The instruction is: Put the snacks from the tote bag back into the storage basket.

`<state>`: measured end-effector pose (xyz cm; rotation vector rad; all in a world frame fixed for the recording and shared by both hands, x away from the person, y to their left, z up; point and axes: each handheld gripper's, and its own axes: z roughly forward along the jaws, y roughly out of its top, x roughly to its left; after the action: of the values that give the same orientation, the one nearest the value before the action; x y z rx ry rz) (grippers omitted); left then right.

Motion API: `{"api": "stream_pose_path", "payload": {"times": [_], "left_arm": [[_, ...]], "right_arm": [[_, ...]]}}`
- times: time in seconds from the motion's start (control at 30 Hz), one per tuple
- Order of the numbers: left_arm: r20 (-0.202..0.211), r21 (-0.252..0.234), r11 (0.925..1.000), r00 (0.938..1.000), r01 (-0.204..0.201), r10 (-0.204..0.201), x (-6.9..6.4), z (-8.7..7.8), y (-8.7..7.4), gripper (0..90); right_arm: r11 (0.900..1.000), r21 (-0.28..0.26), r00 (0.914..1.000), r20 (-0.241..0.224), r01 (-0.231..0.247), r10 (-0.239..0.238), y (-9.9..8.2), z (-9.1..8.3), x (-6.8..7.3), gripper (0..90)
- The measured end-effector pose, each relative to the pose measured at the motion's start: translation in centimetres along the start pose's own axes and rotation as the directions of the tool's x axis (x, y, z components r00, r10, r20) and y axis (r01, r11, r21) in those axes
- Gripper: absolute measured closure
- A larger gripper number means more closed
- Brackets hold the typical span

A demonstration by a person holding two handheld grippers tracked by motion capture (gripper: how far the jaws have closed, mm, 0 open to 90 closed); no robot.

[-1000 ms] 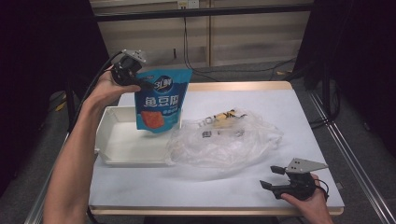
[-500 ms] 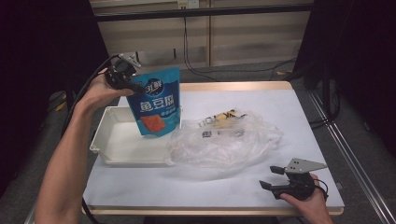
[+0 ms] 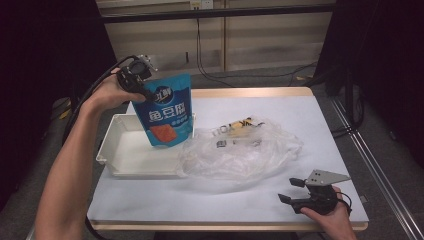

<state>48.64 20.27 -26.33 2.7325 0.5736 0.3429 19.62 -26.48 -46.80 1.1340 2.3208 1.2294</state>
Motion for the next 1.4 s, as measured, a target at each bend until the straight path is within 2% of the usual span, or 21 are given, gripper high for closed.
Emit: {"api": "stream_pose_path", "payload": {"times": [0.1, 0.17, 0.27, 0.3, 0.4, 0.43, 0.5, 0.57, 0.67, 0.7, 0.77, 0.8, 0.87, 0.9, 0.93, 0.97, 1.07, 1.13, 1.17, 1.33, 1.4], "left_arm": [[-0.004, 0.03, 0.9993, 0.9998, 0.021, -0.021, 0.3, 0.2, 0.1, 66.2], [0.003, 0.051, 0.9982, 0.9995, 0.032, -0.032, 0.3, 0.4, -0.1, 66.1], [-0.004, 0.102, 0.9945, 0.9997, 0.023, -0.023, 0.2, 0.7, -0.6, 64.9], [0.004, 0.109, 0.9941, 1.0, 0.005, -0.005, 0.1, 0.8, -0.7, 67.8], [-0.002, 0.113, 0.9924, 0.9987, -0.05, 0.05, -0.3, 0.8, -0.5, 86.7], [-0.004, 0.115, 0.9915, 0.9981, -0.061, 0.061, -0.4, 0.8, -0.4, 89.4], [-0.018, 0.138, 0.9864, 0.9955, -0.09, 0.093, -0.4, 0.9, -0.1, 90.0], [-0.041, 0.119, 0.9887, 0.9945, -0.091, 0.097, -0.6, 1.0, 0.0, 90.0], [-0.083, 0.133, 0.9834, 0.9873, -0.124, 0.135, -0.6, 1.2, 0.3, 90.0], [-0.093, 0.133, 0.9839, 0.9868, -0.12, 0.133, -0.5, 1.2, 0.3, 90.0], [-0.094, 0.13, 0.98, 0.9821, -0.151, 0.164, -0.4, 1.2, 0.3, 90.0], [-0.113, 0.106, 0.983, 0.9803, -0.15, 0.162, -0.6, 1.4, 0.2, 90.0], [-0.092, 0.097, 0.9864, 0.9857, -0.133, 0.141, -0.4, 1.3, 0.1, 90.0], [-0.097, 0.105, 0.9843, 0.9835, -0.142, 0.153, -0.3, 1.3, 0.0, 90.0], [-0.101, 0.055, 0.994, 0.9898, -0.095, 0.1, -0.4, 1.5, -0.2, 90.0], [-0.096, 0.077, 0.9905, 0.988, -0.114, 0.121, -0.2, 1.4, -0.2, 90.0], [-0.094, 0.047, 0.9945, 0.9907, -0.094, 0.098, -0.1, 1.4, -0.4, 89.3], [-0.066, 0.042, 0.995, 0.9934, -0.09, 0.093, 0.1, 1.2, -0.6, 88.4], [-0.055, 0.023, 0.9978, 0.9964, -0.062, 0.063, 0.1, 1.2, -0.9, 88.0], [-0.041, 0.022, 0.9983, 0.9977, -0.053, 0.054, 0.4, 1.1, -1.2, 88.6], [-0.051, 0.011, 0.9993, 0.998, -0.036, 0.037, 0.4, 1.2, -1.2, 88.2]], "right_arm": [[1.0, -0.002, 1.0, 0.0, 0.003, -0.003, 0.0, 0.0, 0.0, 29.9], [1.0, 0.001, 1.0, -0.004, 0.006, -0.006, 0.0, 0.0, 0.0, 29.9], [1.0, 0.002, 1.0, -0.004, 0.006, -0.006, 0.0, 0.0, 0.0, 29.8], [1.0, 0.002, 1.0, -0.004, 0.004, -0.004, 0.0, 0.1, 0.0, 29.8], [1.0, 0.006, 1.0, -0.008, 0.003, -0.003, 0.0, 0.2, 0.0, 29.7], [1.0, 0.009, 1.0, -0.007, 0.001, -0.001, 0.0, 0.2, 0.0, 29.7], [0.9999, 0.01, 1.0, -0.008, 0.002, -0.002, 0.1, 0.3, 0.0, 29.7], [1.0, 0.01, 1.0, -0.008, 0.002, -0.002, 0.1, 0.3, 0.0, 29.7], [1.0, 0.01, 1.0, -0.008, 0.0, 0.0, 0.0, 0.3, 0.0, 29.7], [1.0, 0.008, 1.0, -0.007, -0.001, 0.001, 0.0, 0.2, 0.0, 29.7], [1.0, 0.006, 1.0, -0.009, -0.001, 0.001, 0.0, 0.1, -0.1, 29.7], [1.0, 0.003, 1.0, -0.007, -0.002, 0.002, 0.0, 0.1, -0.1, 29.7], [1.0, 0.001, 1.0, -0.007, -0.007, 0.007, 0.0, 0.0, -0.2, 29.6], [1.0, -0.002, 0.9999, -0.007, -0.01, 0.01, -0.1, 0.0, -0.2, 29.6], [1.0, -0.002, 0.9999, -0.007, -0.01, 0.01, -0.1, 0.0, -0.3, 29.6], [0.9999, -0.001, 0.9999, -0.006, -0.01, 0.01, 0.0, 0.0, -0.3, 29.6], [1.0, 0.0, 0.9999, -0.009, -0.006, 0.006, 0.0, 0.0, -0.2, 29.5], [1.0, 0.001, 0.9999, -0.01, -0.007, 0.007, 0.0, 0.1, -0.2, 29.6], [1.0, 0.001, 0.9999, -0.012, -0.006, 0.006, -0.1, 0.1, -0.2, 29.6], [0.9999, 0.0, 0.9998, -0.011, -0.016, 0.016, -0.2, 0.2, -0.5, 29.6], [0.9999, -0.002, 0.9998, -0.015, -0.015, 0.015, -0.1, 0.3, -0.6, 29.6]]}}
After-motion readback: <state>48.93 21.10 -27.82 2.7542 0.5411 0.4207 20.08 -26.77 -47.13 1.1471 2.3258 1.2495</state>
